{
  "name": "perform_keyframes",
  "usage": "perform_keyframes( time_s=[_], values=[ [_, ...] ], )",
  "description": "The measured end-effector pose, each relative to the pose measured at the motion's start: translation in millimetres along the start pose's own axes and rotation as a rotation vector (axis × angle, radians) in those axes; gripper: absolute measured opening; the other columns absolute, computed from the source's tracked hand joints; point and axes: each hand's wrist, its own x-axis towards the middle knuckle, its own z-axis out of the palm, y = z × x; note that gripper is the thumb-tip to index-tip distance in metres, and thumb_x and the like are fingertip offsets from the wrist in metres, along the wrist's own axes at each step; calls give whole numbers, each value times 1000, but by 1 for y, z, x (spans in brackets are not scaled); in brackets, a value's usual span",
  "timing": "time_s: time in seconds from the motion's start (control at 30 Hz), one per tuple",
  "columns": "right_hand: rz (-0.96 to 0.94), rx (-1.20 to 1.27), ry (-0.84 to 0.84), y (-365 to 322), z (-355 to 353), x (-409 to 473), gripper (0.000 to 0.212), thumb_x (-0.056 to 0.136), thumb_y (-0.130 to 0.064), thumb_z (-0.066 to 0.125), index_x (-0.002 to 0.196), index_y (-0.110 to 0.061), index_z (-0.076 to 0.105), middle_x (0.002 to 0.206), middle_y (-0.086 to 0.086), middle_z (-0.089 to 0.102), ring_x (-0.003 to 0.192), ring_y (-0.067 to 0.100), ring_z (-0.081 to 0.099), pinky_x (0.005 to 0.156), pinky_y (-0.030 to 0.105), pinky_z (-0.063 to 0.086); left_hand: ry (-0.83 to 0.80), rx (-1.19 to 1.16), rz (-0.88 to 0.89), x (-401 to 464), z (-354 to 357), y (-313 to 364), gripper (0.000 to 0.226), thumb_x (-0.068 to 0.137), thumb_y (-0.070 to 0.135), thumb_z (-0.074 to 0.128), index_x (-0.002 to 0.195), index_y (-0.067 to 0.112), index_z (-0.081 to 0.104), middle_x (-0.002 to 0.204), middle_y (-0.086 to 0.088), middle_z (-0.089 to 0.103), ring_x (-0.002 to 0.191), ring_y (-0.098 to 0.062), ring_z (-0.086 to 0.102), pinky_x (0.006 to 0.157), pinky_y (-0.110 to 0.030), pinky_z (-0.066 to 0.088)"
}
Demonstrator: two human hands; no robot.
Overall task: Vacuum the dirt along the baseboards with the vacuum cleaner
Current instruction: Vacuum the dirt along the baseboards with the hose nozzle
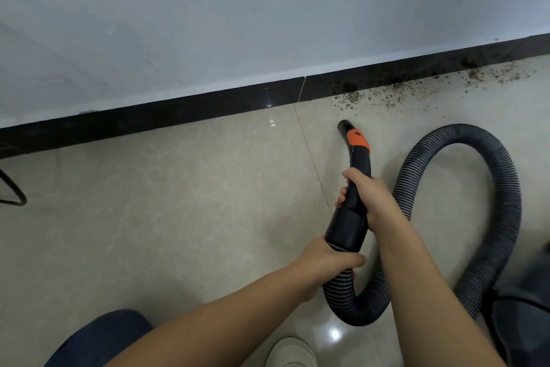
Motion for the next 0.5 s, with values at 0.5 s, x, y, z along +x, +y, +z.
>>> perform_keyframes(
  time_s=[0.5],
  values=[
    [-12,-10,14,-19,13,12,12,88,-14,59,90,-7,49,61,8,52,45,18,51,50,29,52,5,-13,-53,12,-13,25,14,84,13,67,90,17,54,69,-5,62,55,-12,60,51,-18,49]
  ],
)
